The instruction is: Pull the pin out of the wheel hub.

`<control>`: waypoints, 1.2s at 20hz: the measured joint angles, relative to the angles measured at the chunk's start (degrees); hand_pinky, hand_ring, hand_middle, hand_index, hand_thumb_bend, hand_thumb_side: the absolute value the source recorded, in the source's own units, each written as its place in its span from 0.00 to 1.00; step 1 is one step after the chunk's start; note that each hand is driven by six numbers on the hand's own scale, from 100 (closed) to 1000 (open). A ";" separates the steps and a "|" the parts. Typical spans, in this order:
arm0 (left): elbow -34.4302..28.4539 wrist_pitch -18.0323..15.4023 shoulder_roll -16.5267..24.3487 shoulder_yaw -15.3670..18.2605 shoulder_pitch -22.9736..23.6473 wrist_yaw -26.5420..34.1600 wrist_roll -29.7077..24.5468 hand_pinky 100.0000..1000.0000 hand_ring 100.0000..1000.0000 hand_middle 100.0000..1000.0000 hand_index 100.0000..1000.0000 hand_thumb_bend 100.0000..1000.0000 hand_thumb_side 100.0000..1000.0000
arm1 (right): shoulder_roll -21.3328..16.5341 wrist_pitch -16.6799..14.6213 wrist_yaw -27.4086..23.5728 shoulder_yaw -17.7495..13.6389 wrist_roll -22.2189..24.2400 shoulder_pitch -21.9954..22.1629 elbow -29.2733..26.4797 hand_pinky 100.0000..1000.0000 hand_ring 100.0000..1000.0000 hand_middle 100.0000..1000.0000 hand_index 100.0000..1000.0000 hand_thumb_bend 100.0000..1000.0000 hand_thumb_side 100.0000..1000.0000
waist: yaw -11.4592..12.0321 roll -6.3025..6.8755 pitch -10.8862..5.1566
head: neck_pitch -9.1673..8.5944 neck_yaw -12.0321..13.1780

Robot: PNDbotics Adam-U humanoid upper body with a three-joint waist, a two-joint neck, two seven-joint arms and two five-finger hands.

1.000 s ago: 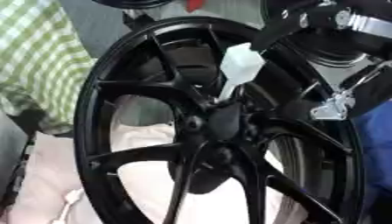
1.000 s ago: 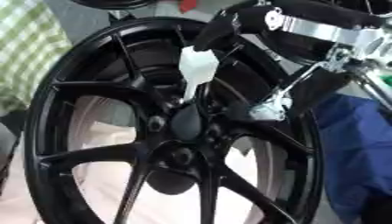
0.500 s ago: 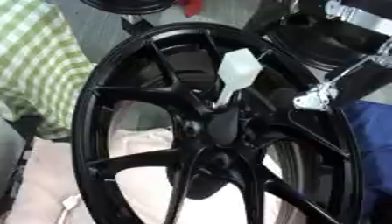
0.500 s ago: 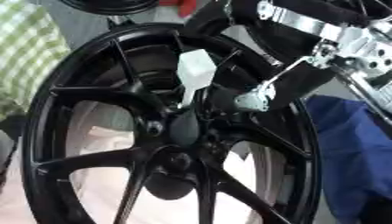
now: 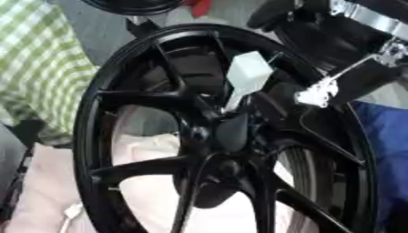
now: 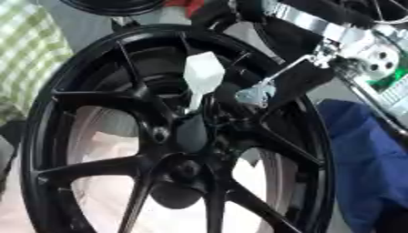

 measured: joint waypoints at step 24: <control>0.00 -1.28 -0.58 0.67 1.93 -1.91 0.36 0.89 0.66 0.51 0.77 0.05 0.53 | 0.03 -2.00 2.72 -0.51 -0.05 2.01 2.60 0.78 0.83 0.74 0.84 0.35 0.00 | 1.86 0.00 2.31 | -1.55 -3.24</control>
